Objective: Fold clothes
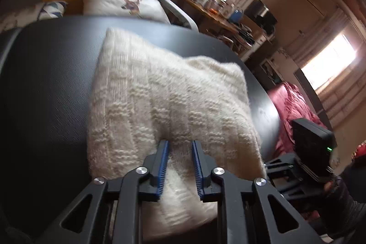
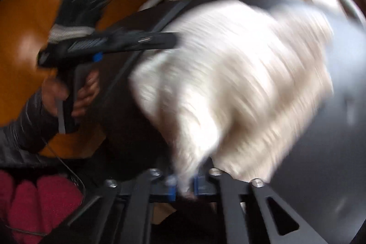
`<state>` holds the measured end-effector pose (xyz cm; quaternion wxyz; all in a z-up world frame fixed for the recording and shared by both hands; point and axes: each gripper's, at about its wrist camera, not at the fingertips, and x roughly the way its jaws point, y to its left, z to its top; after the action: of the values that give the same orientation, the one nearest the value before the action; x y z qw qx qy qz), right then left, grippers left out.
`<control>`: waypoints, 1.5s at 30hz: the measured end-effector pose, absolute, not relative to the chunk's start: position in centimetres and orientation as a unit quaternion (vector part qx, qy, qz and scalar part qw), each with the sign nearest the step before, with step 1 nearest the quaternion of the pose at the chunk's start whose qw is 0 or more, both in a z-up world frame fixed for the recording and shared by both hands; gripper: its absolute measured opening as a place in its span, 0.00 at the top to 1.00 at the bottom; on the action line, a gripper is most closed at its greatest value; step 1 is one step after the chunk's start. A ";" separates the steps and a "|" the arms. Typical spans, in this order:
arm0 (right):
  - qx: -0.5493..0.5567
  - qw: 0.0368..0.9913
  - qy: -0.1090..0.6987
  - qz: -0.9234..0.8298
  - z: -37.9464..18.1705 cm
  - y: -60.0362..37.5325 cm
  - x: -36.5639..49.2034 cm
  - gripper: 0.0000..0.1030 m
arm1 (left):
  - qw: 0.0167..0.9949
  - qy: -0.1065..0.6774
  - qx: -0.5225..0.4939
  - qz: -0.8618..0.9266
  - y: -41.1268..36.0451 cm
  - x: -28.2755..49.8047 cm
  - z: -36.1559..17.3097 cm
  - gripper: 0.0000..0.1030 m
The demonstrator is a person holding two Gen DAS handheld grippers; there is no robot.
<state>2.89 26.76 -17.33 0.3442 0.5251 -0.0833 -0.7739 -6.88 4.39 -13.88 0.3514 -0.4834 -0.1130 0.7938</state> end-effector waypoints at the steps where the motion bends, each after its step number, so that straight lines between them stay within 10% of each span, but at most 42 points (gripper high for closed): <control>1: 0.529 0.333 -0.115 -0.772 -18.6 28.1 3.4 0.94 | 0.360 -0.119 -0.485 0.788 4.5 -6.5 -14.4 0.81; 8: 0.499 0.323 -0.223 -0.773 -18.0 31.7 5.4 0.79 | 0.381 -0.084 -0.477 0.787 5.5 -5.2 -14.6 0.83; 10: 0.475 0.310 -0.233 -0.790 -16.3 32.8 4.8 0.34 | 0.382 -0.076 -0.475 0.789 5.7 -5.0 -14.7 0.83; 12: 0.437 0.299 -0.244 -0.812 -14.5 33.8 4.3 0.20 | 0.381 -0.083 -0.475 0.789 5.5 -5.1 -14.8 0.83; 20: 0.407 0.234 -0.287 -0.835 -14.8 33.7 -1.3 0.29 | 0.397 -0.090 -0.447 0.796 6.0 -4.1 -13.8 0.82; 22: 0.421 0.225 -0.277 -0.834 -15.4 33.4 -2.4 0.70 | 0.420 -0.097 -0.441 0.787 6.8 -3.9 -13.6 0.82; 24: 0.437 0.212 -0.258 -0.835 -15.3 32.9 -4.0 0.85 | 0.436 -0.089 -0.436 0.783 8.0 -3.4 -13.5 0.81; 34: 0.469 0.151 -0.105 -0.864 -13.3 34.2 -5.6 0.90 | 0.505 0.115 -0.426 0.742 16.4 2.3 -16.2 0.79; 45: 0.456 0.182 -0.243 -0.837 -17.4 39.0 -4.7 0.87 | 0.529 0.018 -0.397 0.750 15.7 -0.1 -10.5 0.79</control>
<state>-4.73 38.98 -17.37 0.1819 0.4557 -0.2432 -0.8367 -0.11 15.71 -10.52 0.5287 -0.3975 0.0181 0.7498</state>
